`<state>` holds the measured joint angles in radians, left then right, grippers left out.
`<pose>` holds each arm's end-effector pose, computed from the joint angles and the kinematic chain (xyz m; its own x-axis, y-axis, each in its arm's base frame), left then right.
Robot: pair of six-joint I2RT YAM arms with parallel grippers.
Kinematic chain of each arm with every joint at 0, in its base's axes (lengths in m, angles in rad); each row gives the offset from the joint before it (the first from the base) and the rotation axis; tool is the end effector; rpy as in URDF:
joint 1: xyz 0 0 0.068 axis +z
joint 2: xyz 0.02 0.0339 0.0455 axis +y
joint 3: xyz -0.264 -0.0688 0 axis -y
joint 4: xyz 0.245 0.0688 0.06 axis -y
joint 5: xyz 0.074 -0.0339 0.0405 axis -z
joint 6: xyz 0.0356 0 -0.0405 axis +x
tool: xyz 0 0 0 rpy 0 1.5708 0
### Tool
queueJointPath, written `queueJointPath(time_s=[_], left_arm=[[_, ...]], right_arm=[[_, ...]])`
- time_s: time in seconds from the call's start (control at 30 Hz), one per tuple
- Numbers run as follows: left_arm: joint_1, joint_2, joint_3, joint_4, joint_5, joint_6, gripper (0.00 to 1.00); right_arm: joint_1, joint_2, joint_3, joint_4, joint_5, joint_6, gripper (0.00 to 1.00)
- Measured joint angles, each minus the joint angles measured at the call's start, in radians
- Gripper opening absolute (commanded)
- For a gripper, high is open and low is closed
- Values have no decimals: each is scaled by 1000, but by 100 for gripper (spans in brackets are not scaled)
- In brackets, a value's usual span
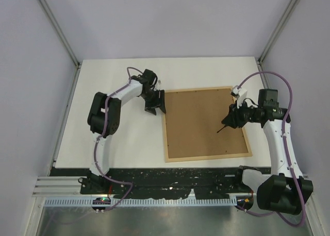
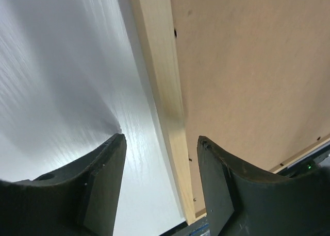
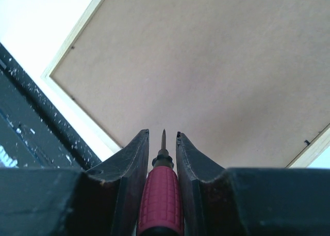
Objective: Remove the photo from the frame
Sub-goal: Adjust the photo frame at the center of the board.
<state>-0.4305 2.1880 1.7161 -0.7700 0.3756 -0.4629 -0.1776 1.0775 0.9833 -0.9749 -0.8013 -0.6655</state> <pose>0.4061 -0.2009 0.1695 -0.9910 -0.0020 -0.1340 0.0597 0.8886 -0.4549 0.1935 -0.0088 0.2961 -0.5448 -0.3387 -0.7671 -0.7036 0.6823 0.1984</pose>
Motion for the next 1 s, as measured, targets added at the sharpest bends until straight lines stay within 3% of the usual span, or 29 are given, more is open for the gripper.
queueJointPath(time_s=[0.17, 0.37, 1.0], left_arm=[[-35, -56, -121, 29, 29, -2, 60], [-66, -61, -136, 41, 40, -10, 57], [-126, -78, -151, 41, -64, -28, 47]], right_arm=[[0, -29, -59, 152, -4, 141, 8], [2, -58, -99, 240, -5, 235, 8], [37, -111, -131, 294, 4, 272, 8]])
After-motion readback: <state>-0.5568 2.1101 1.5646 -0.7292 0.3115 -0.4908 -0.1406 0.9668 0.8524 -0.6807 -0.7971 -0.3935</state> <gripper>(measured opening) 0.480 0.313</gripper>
